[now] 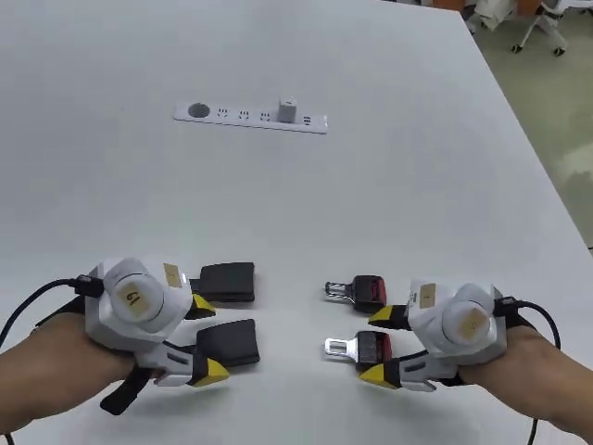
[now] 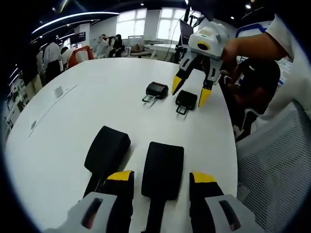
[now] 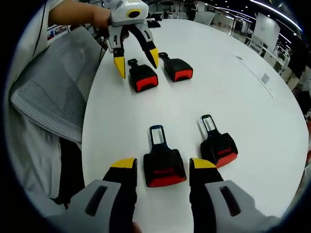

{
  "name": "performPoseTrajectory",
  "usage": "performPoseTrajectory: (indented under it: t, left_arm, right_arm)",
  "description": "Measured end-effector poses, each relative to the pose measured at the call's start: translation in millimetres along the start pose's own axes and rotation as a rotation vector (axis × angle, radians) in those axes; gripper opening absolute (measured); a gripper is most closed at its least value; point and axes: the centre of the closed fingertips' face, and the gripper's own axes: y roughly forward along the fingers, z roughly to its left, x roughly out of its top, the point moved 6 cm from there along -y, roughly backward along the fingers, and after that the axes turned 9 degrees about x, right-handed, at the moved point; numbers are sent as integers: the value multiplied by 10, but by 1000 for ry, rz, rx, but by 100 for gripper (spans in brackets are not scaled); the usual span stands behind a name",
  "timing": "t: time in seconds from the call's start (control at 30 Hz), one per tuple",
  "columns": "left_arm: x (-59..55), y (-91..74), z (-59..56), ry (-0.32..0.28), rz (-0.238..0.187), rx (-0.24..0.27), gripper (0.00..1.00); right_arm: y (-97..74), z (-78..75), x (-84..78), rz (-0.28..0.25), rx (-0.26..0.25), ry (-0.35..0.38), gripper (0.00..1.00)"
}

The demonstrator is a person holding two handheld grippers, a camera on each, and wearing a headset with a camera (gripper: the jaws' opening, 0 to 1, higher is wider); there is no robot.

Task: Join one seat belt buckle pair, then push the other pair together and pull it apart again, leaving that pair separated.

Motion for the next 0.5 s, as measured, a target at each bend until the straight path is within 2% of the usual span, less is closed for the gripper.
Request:
performPoseTrajectory:
  t: [0.03,0.1,0.23,0.5]
  left_arm:
    - [21,4,-11,15,-12,-3,43]
    - [13,24,-5,2,8,-6,43]
    - [-2,57,-21,19,25,-13,43]
    - [-39,79,-38,83,65,-17,39]
  right_arm:
    - [1,7,-6,4,11,0,40]
    - [12,21,-19,16,23,-6,40]
    - [40,9,-44,21,38,-16,39]
    - [38,-30,-68,31,57,-43,34]
